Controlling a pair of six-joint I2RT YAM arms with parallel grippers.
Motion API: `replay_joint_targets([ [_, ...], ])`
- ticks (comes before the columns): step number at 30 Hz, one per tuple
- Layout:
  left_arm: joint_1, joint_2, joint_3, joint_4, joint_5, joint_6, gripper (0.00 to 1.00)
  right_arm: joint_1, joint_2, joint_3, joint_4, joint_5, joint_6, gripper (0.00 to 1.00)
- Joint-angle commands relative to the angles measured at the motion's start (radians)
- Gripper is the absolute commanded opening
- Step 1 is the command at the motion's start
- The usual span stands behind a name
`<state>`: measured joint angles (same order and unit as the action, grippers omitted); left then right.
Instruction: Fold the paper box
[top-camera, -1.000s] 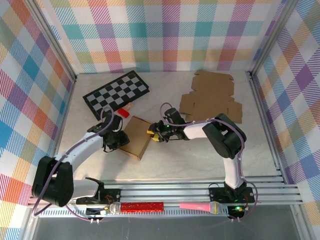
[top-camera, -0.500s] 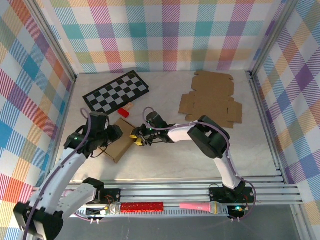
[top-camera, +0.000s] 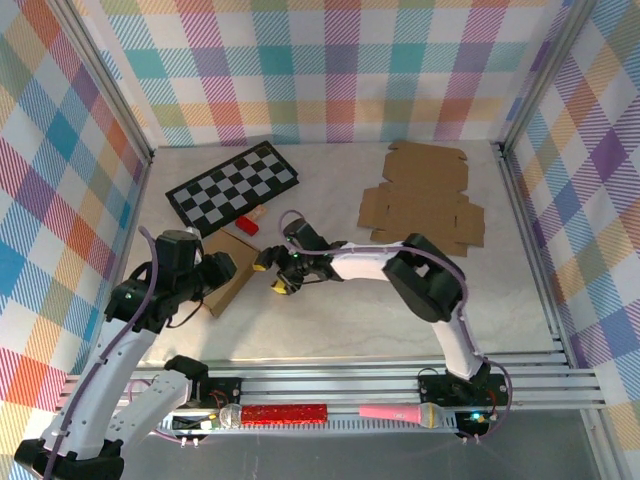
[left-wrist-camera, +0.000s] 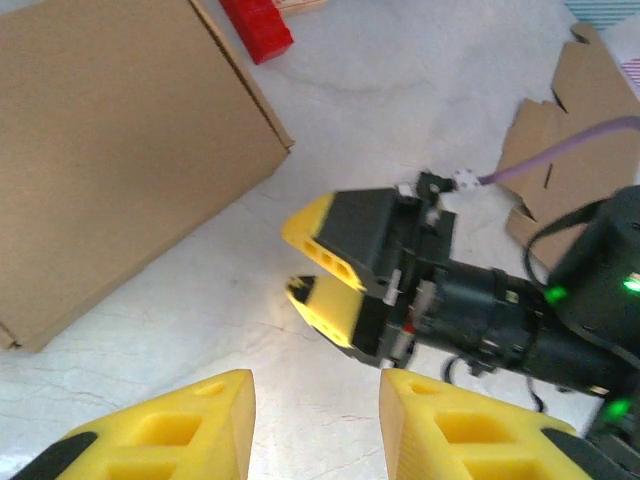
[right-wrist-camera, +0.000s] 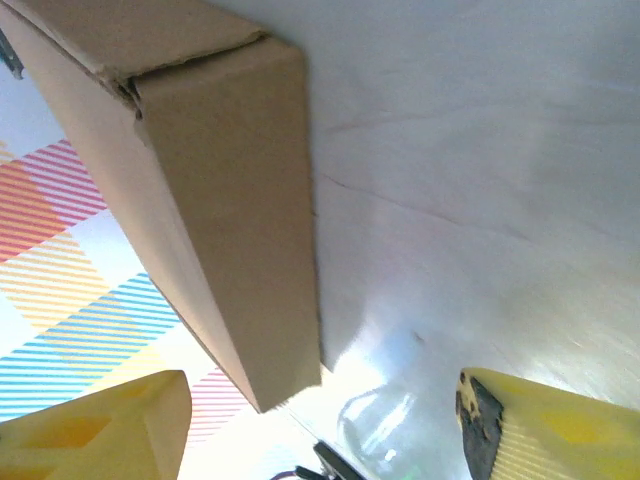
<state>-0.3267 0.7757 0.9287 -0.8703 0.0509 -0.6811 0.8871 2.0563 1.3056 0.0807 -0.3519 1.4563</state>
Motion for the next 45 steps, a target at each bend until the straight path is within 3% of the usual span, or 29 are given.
replay_joint_targets([
  [1, -0.010, 0.032, 0.008, 0.097, 0.083, -0.022, 0.37, -0.089, -0.199, -0.036, -0.268, 0.042, -0.136, 0.69],
  [6, -0.087, 0.134, -0.011, 0.278, 0.089, -0.097, 0.37, -0.305, -0.388, -0.081, -0.494, 0.033, -0.305, 0.63],
  [10, -0.179, 0.269, -0.028, 0.473, 0.093, -0.169, 0.37, -0.539, -0.411, -0.091, -0.588, -0.005, -0.390, 0.58],
  [14, -0.254, 0.432, -0.007, 0.659, 0.101, -0.246, 0.37, -0.747, -0.321, -0.042, -0.662, -0.025, -0.400, 0.57],
  [19, -0.312, 0.616, 0.036, 0.817, 0.122, -0.372, 0.37, -0.880, -0.144, 0.058, -0.726, 0.016, -0.398, 0.57],
  [27, -0.364, 0.775, 0.025, 1.011, 0.095, -0.540, 0.36, -0.862, -0.022, 0.091, -0.805, -0.016, -0.415, 0.58],
  [36, -0.387, 0.854, -0.034, 1.079, 0.056, -0.704, 0.41, -0.686, -0.221, -0.230, -0.747, -0.108, -0.285, 0.57],
  [40, -0.393, 0.880, -0.137, 1.169, 0.043, -0.789, 0.44, -0.600, -0.311, -0.288, -0.762, -0.088, -0.241, 0.57],
  [45, -0.407, 0.902, -0.223, 1.258, 0.030, -0.858, 0.45, -0.575, -0.351, -0.328, -0.751, -0.087, -0.231, 0.57],
])
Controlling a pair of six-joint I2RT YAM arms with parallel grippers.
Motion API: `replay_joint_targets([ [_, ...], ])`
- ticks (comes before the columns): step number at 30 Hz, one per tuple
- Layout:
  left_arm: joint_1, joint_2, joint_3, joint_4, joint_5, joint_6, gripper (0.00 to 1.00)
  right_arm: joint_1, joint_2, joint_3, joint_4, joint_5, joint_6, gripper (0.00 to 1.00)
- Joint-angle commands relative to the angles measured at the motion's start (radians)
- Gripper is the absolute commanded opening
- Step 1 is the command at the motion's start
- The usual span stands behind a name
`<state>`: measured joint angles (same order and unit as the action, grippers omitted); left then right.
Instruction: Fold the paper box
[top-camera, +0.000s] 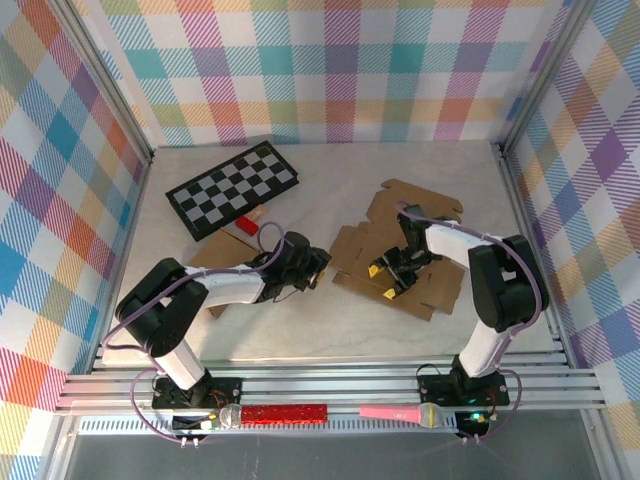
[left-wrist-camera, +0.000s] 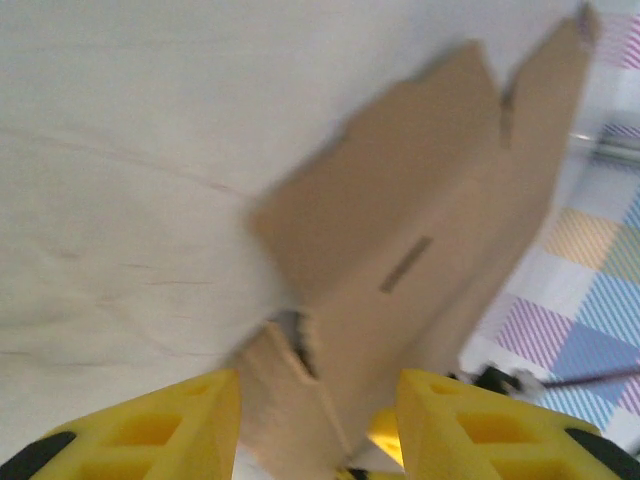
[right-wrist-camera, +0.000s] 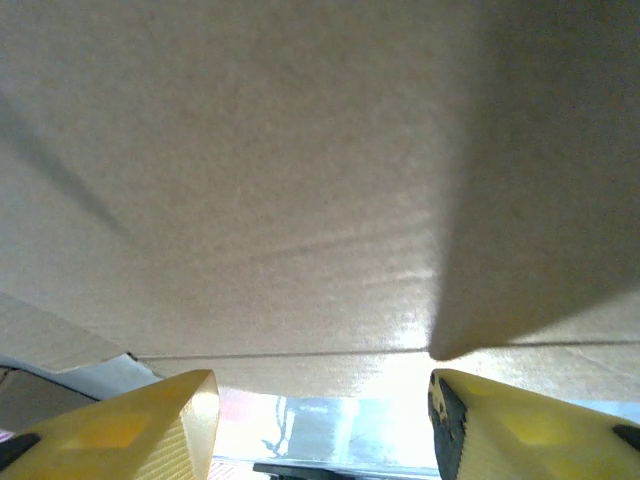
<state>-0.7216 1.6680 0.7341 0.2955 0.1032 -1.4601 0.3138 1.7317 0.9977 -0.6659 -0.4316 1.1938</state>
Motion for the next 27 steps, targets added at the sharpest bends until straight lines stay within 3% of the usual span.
replay_joint_targets([
  [1, -0.019, 0.015, -0.036, 0.106, -0.025, -0.086, 0.45, -0.002, -0.026, -0.023, 0.003, -0.011, 0.028, 0.57],
  [9, -0.039, 0.148, -0.022, 0.329, -0.039, -0.114, 0.46, 0.002, -0.036, -0.042, 0.012, -0.010, 0.022, 0.57],
  [20, -0.041, 0.228, 0.032, 0.339, -0.055, -0.103, 0.38, 0.002, -0.041, -0.045, 0.009, -0.020, 0.009, 0.56],
  [27, -0.036, 0.257, 0.031, 0.404, -0.099, -0.083, 0.27, 0.001, -0.048, -0.046, 0.005, -0.024, 0.004, 0.56],
])
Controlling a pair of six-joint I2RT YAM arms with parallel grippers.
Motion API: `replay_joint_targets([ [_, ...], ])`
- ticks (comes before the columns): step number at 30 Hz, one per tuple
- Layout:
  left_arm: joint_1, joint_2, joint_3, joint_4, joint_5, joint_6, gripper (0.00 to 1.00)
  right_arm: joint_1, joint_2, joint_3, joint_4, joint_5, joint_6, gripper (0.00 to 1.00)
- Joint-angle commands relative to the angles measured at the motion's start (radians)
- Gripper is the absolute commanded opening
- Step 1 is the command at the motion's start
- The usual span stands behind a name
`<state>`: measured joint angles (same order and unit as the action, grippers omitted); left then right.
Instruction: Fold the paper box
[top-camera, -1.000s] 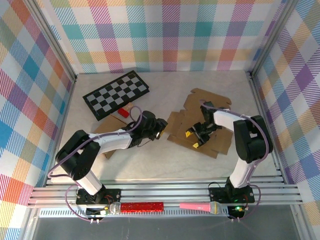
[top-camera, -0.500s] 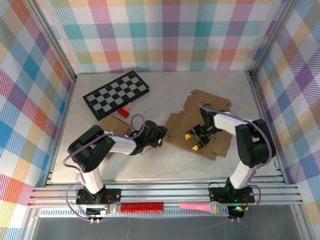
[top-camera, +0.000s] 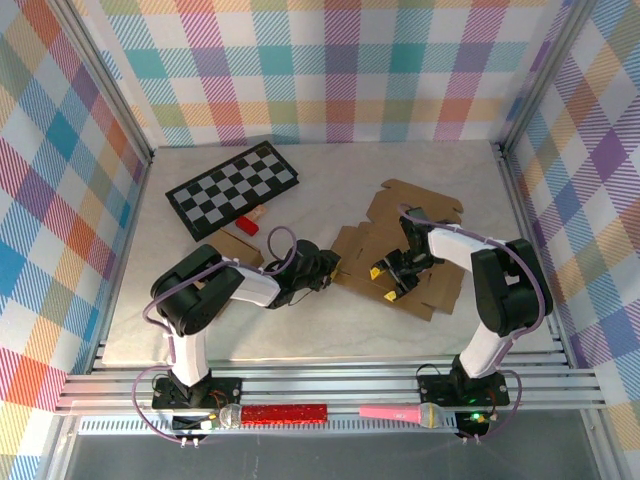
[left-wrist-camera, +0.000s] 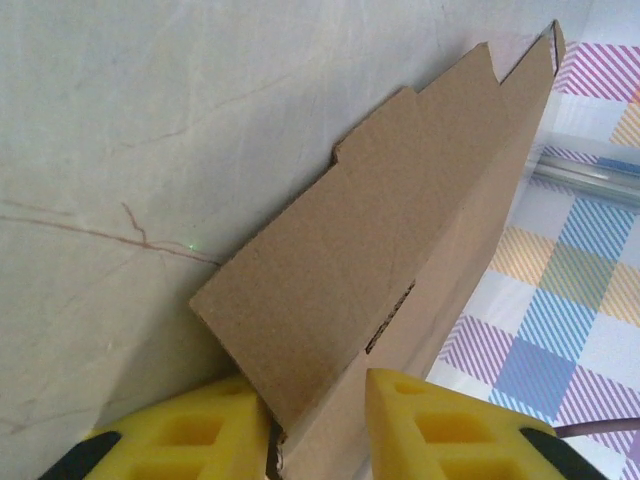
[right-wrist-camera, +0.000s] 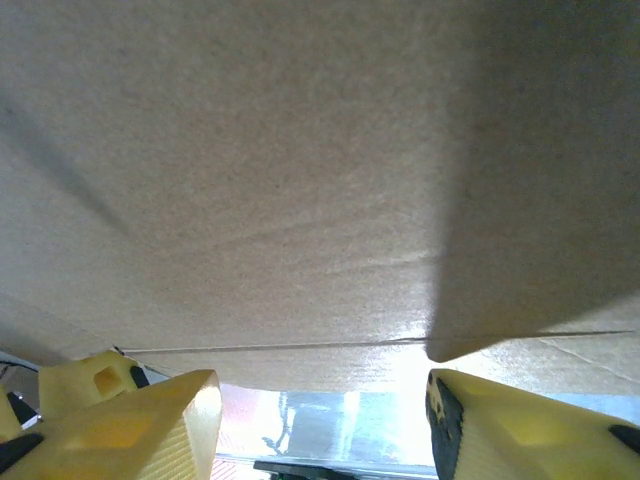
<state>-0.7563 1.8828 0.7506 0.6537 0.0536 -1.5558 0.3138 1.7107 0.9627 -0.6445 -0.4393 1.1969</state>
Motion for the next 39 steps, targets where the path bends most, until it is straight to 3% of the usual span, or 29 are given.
replay_joint_targets([
  [1, -0.001, 0.045, 0.015, 0.050, -0.052, 0.016, 0.25, 0.001, -0.030, -0.012, -0.015, -0.015, 0.002, 0.56],
  [7, -0.001, 0.050, -0.010, 0.133, -0.091, -0.010, 0.00, 0.006, -0.126, -0.025, -0.047, 0.057, 0.037, 0.56],
  [13, -0.014, -0.044, -0.004, 0.112, -0.180, -0.113, 0.00, 0.100, -0.518, -0.158, 0.053, 0.259, 0.311, 0.67],
  [18, -0.035, -0.112, 0.008, 0.090, -0.254, -0.205, 0.00, 0.198, -0.675, -0.287, 0.205, 0.352, 0.551, 0.75],
  [26, -0.080, -0.149, 0.024, 0.070, -0.332, -0.295, 0.00, 0.226, -0.671, -0.308, 0.371, 0.508, 0.666, 0.77],
  [39, -0.096, -0.170, 0.039, 0.062, -0.344, -0.314, 0.00, 0.226, -0.579, -0.281, 0.423, 0.510, 0.675, 0.56],
])
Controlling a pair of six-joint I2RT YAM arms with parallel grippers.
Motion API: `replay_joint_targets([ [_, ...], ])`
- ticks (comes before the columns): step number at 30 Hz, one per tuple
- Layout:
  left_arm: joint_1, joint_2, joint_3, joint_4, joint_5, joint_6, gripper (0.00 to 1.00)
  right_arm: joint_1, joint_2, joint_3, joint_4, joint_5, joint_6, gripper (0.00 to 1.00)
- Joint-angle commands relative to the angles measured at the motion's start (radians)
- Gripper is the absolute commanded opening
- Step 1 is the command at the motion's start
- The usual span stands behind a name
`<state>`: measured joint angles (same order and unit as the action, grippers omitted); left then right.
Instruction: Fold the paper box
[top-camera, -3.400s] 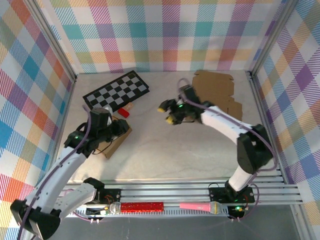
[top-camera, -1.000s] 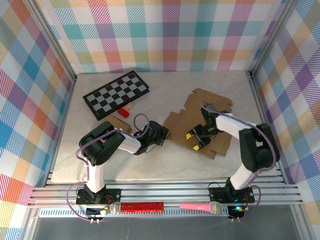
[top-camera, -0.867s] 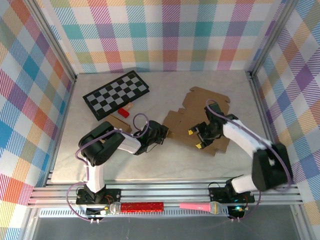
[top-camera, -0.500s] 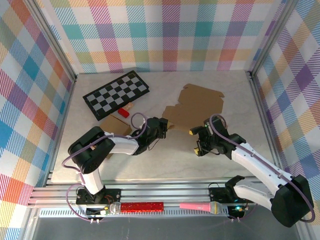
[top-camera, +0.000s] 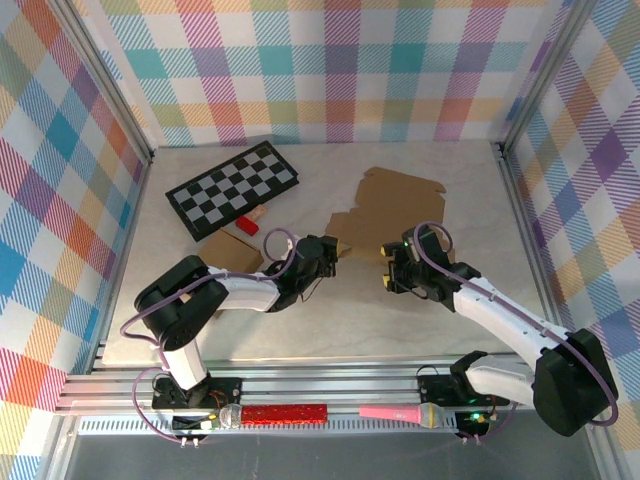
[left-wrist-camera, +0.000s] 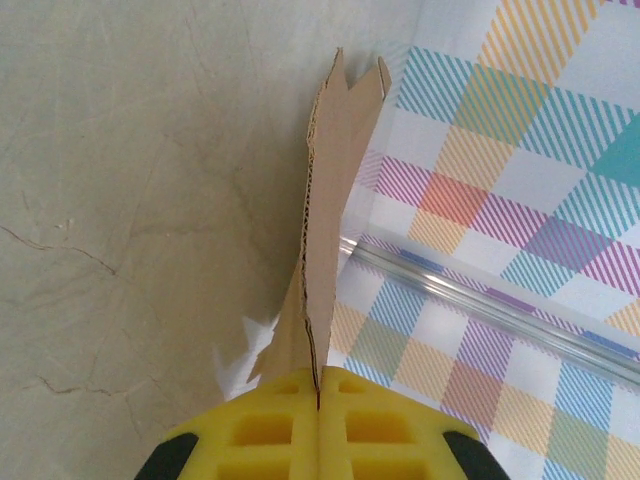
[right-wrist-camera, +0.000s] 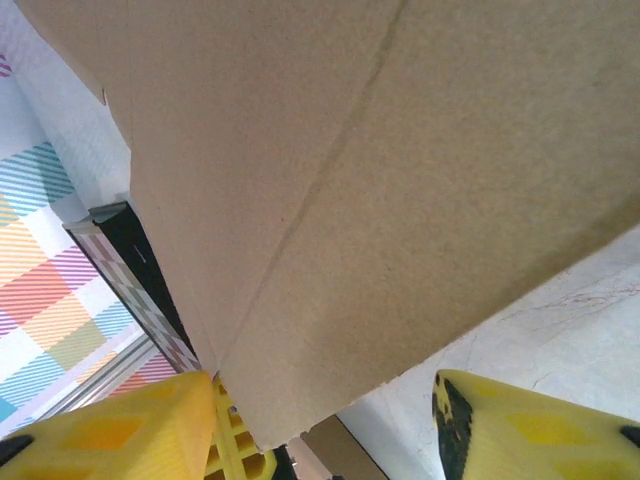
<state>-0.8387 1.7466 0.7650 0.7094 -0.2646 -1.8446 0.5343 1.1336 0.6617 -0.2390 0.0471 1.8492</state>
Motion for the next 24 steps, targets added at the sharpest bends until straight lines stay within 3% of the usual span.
replay_joint_targets([
  [1, -0.014, -0.033, 0.025, 0.008, -0.024, -0.025, 0.00, 0.006, -0.001, 0.017, 0.022, 0.033, 0.024, 0.53],
  [9, -0.033, -0.041, 0.009, 0.016, -0.026, -0.035, 0.00, 0.000, 0.019, 0.045, 0.024, 0.059, -0.026, 0.28],
  [16, -0.038, -0.080, -0.016, -0.001, -0.030, -0.028, 0.00, -0.013, 0.005, 0.058, -0.002, 0.076, -0.058, 0.16],
  [24, -0.052, -0.107, -0.029, -0.015, -0.028, -0.028, 0.00, -0.050, 0.006, 0.074, 0.008, 0.070, -0.119, 0.10],
])
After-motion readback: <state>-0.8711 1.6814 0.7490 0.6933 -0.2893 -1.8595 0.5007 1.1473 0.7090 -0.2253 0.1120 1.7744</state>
